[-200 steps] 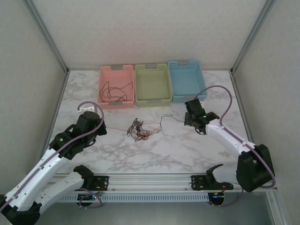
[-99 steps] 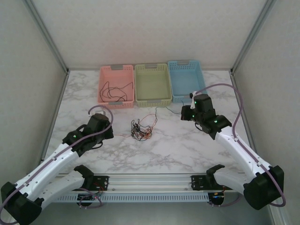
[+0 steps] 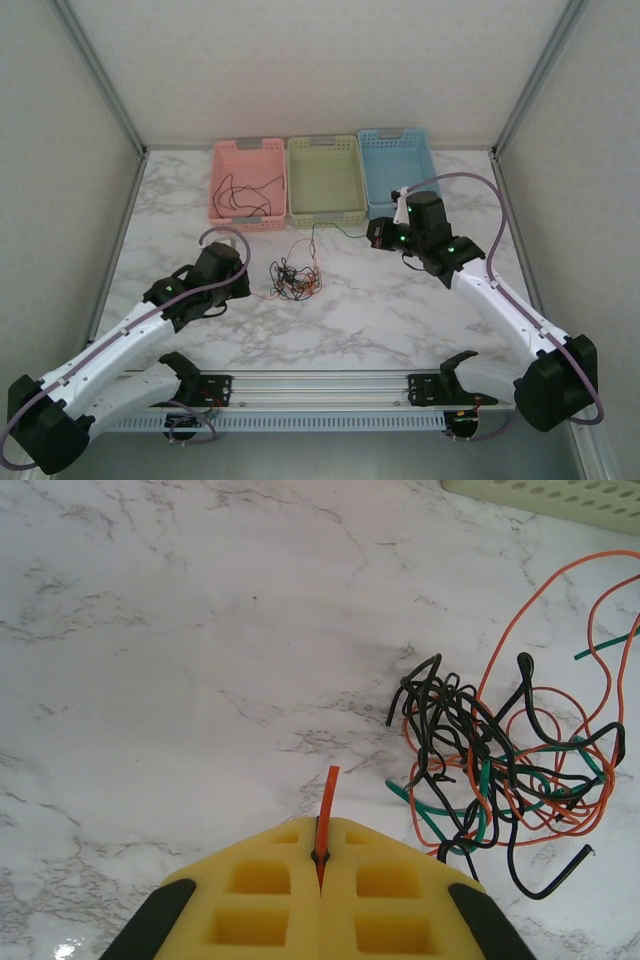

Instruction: Untangle the cables

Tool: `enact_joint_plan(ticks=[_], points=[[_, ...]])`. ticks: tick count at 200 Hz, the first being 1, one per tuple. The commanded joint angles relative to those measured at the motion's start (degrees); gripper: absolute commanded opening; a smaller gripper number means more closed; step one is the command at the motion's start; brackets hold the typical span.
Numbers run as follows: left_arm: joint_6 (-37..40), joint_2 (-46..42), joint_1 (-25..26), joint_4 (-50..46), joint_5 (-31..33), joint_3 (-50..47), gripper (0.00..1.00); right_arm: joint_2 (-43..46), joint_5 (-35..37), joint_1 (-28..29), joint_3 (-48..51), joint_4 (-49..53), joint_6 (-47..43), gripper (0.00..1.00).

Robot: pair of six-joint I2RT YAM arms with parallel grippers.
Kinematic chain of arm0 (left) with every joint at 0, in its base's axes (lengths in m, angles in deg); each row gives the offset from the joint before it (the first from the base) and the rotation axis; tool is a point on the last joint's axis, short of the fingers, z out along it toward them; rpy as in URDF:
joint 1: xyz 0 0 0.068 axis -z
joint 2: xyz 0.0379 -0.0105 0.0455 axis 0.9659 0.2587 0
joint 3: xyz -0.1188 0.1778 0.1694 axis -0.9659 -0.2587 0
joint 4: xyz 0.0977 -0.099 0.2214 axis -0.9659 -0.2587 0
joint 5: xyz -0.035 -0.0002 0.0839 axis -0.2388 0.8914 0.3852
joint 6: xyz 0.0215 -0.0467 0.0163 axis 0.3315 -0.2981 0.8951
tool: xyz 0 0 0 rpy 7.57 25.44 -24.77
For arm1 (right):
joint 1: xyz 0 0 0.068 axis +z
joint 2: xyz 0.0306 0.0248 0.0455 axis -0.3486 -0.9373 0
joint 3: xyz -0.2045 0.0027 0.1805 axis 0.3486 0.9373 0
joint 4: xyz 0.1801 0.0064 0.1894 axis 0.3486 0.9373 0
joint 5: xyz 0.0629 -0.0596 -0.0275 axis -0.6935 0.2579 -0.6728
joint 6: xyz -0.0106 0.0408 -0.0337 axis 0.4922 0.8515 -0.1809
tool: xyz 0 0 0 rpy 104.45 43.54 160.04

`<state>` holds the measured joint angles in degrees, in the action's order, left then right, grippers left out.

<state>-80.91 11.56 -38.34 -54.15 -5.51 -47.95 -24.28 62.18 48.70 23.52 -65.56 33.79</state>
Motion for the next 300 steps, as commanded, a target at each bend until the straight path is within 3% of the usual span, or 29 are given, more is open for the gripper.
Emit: enact_joint_plan(ticks=[1, 20, 49, 87, 146, 173, 248, 300], points=[[-0.8, 0.7, 0.7, 1.3, -0.8, -0.1, 0.00, -0.7, -2.1, 1.3, -4.0, 0.9, 1.4, 0.00], [-0.6, 1.1, 0.7, 1.2, -0.2, -0.2, 0.00, -0.9, -2.2, 2.9, -6.5, 4.3, -0.8, 0.00], [-0.5, 1.0, 0.7, 0.8, 0.4, -0.3, 0.00, 0.0, 5.5, 5.5, -9.8, 11.6, -4.2, 0.00], [-0.8, 1.1, 0.7, 1.8, -0.8, -0.3, 0.00, 3.9, 2.3, 6.8, -7.9, 10.8, -10.9, 0.00], [-0.2, 1.6, 0.7, 1.6, 0.1, -0.6, 0.00, 3.6, 23.3, 9.1, -13.5, 23.9, -17.3, 0.00], [0.0, 1.7, 0.7, 1.5, 0.3, -0.8, 0.00, 2.4, 28.1, 9.2, -17.5, 29.8, -19.3, 0.00], [0.2, 1.9, 0.7, 1.8, 0.8, -1.0, 0.00, 4.6, 27.6, 9.2, -18.4, 32.3, -17.5, 0.00], [0.4, 1.3, 0.7, 1.4, 2.0, -1.5, 0.00, 9.8, 32.7, 9.1, -19.0, 31.1, -13.9, 0.00]])
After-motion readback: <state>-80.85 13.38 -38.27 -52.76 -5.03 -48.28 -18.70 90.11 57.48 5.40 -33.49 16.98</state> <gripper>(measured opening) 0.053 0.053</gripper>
